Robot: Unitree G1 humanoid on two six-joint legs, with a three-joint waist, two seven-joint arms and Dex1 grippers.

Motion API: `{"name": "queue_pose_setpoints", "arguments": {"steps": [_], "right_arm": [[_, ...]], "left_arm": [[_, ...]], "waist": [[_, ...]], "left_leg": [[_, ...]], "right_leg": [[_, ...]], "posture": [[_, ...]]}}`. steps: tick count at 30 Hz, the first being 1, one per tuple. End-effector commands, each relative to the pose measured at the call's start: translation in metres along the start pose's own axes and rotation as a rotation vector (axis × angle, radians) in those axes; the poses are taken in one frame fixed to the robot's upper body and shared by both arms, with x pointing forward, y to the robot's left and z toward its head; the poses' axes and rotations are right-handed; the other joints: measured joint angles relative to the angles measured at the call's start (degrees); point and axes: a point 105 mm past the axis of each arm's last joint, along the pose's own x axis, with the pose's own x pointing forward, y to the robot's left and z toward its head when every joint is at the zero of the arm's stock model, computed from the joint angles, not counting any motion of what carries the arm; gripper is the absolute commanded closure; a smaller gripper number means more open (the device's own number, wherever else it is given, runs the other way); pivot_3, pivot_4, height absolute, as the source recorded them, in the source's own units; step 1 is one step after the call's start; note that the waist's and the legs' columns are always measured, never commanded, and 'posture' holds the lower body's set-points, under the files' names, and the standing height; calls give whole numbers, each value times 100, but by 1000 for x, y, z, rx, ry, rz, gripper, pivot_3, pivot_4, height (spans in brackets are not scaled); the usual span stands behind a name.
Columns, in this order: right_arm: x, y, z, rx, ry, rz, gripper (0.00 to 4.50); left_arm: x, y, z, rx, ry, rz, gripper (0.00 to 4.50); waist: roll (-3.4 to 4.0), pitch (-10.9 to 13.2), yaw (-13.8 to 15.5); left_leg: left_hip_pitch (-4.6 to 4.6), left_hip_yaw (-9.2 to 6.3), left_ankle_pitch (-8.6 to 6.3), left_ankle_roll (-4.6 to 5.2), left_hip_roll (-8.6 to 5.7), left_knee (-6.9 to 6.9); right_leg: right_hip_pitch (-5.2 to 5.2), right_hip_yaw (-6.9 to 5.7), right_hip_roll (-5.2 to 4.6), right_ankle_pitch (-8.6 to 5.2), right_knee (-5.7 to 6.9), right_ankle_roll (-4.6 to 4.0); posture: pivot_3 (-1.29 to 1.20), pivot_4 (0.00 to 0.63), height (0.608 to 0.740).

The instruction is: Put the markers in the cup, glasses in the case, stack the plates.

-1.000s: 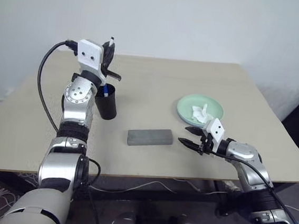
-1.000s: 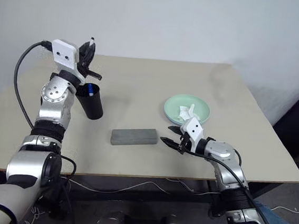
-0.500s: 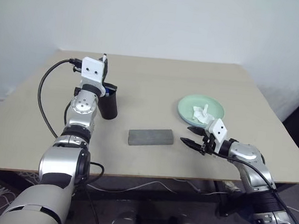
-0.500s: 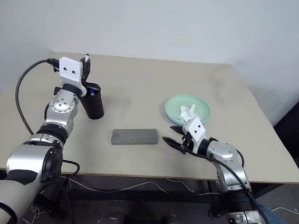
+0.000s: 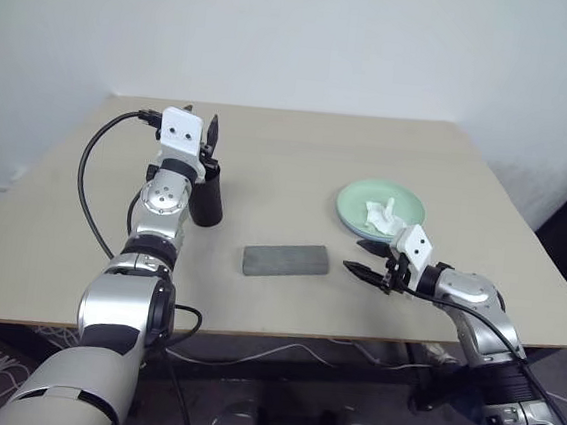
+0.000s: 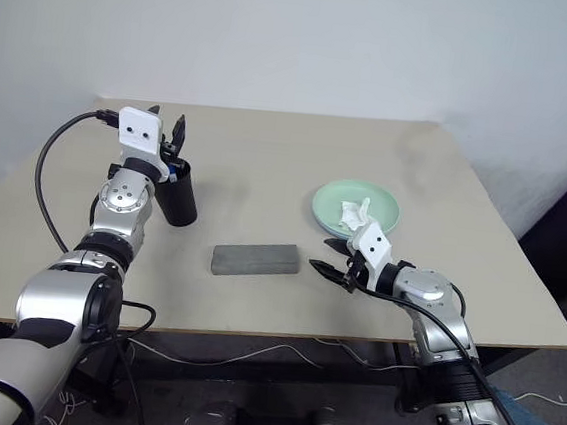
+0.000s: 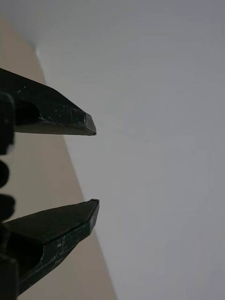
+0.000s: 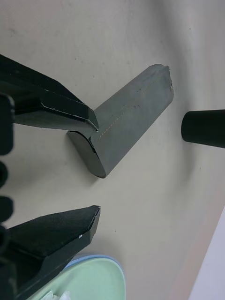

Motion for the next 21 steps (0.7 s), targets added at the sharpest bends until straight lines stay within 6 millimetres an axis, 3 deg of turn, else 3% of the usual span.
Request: {"name": "queue_pose_setpoints", "arguments": {"steps": [1,4,6,9,13,16,21], "right_arm": [[-5,-5,18,-33,-55,-17,1782],[-6,-4,18,-23,-61,-11,1782],[-7,-3,22,4,-83,2,1782],[-11,-1,25,34,-106,28,1782],[-17,0,31,77,-141,61,1782],[-24,-2,35,114,-165,78,1782],[-34,-11,26,134,-136,70,1782]], "left_arm": [[9,-3,31,-106,-121,-83,2262],[4,-7,36,-189,-158,-188,2262],[-10,-17,36,-250,-164,-364,2262],[-40,-32,33,-301,-125,-579,2262],[-86,-48,8,-266,46,-766,2262],[-109,-53,-12,-217,146,-787,2262],[-126,-49,-30,-200,224,-728,2262]], "waist": [[-1,0,1],[-3,1,-3],[0,-1,-17],[1,-1,-93],[-1,0,-141],[0,0,-137],[3,2,-68]], "left_leg": [[0,0,0,0,0,1],[-1,0,0,0,1,6],[-1,0,0,0,2,5],[1,2,0,0,3,6],[3,0,0,0,2,20],[10,-3,0,0,30,24],[4,-5,-1,0,50,24]], "right_leg": [[1,-1,-1,0,0,0],[1,-2,-1,0,1,0],[1,0,-1,0,0,-1],[-4,10,4,-2,11,1],[-6,17,5,-13,39,10],[-2,20,-1,-11,41,10],[-6,3,-1,-9,27,11]], "posture": [[0,0,740],[0,0,740],[0,0,740],[0,0,740],[0,0,740],[0,0,740],[0,0,740]]}}
